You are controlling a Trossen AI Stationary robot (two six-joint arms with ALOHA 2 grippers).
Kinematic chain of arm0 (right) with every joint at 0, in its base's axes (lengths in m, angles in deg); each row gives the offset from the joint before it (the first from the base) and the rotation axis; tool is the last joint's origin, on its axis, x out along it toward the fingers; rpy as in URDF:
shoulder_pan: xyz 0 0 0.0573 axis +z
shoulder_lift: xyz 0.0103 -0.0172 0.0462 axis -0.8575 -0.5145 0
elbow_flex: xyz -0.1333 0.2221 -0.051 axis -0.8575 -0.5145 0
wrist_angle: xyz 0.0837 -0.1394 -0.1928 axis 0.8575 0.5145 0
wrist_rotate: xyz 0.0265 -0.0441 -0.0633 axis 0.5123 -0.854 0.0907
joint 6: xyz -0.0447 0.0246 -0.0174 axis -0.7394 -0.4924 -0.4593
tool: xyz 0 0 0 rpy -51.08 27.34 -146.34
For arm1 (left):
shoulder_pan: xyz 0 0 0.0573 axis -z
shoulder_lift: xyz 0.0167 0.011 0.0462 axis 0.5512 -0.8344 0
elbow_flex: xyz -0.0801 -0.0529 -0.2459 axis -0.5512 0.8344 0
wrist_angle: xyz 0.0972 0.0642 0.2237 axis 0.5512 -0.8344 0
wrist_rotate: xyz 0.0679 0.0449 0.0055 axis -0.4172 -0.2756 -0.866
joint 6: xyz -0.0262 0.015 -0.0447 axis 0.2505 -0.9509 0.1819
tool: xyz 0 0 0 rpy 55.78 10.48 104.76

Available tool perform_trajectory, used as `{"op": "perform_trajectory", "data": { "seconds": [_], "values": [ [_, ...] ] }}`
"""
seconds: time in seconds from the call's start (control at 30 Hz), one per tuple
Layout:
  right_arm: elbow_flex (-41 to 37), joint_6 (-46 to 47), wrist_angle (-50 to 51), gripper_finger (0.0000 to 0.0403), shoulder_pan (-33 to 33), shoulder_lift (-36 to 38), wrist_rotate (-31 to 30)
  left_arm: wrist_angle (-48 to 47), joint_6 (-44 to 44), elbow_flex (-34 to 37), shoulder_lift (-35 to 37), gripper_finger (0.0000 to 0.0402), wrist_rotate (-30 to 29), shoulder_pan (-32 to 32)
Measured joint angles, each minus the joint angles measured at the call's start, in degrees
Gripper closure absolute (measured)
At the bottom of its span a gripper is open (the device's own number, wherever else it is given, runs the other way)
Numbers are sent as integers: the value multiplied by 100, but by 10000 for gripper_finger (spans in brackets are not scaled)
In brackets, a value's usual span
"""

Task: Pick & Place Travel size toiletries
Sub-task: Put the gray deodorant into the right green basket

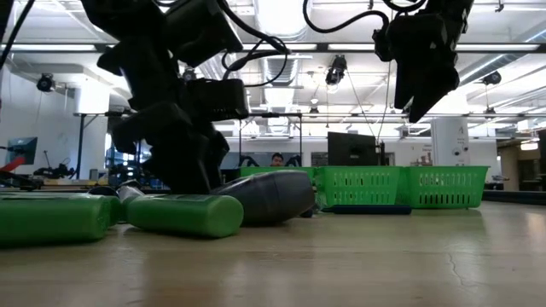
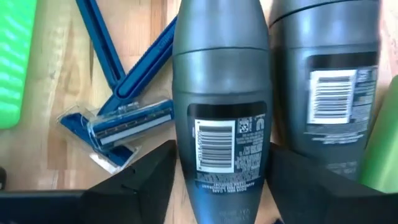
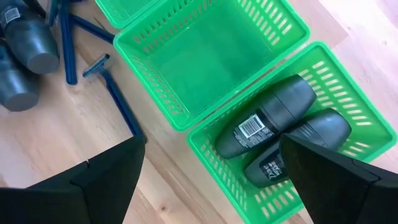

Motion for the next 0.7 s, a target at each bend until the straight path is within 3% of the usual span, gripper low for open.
{"op": "perform_trajectory", "data": {
  "seconds": [0.13, 0.4, 0.7],
  "values": [
    [-9, -2, -2, 35, 1, 0, 1, 33, -2, 6, 50, 212, 0, -2],
    [-9, -113, -83, 35, 0, 0, 356, -301, -17, -262, 125, 213, -23, 9],
    [-9, 65, -1514, 35, -2, 0, 1322, -1005, -3, -595, 944, 213, -1170, 11]
  ]
}}
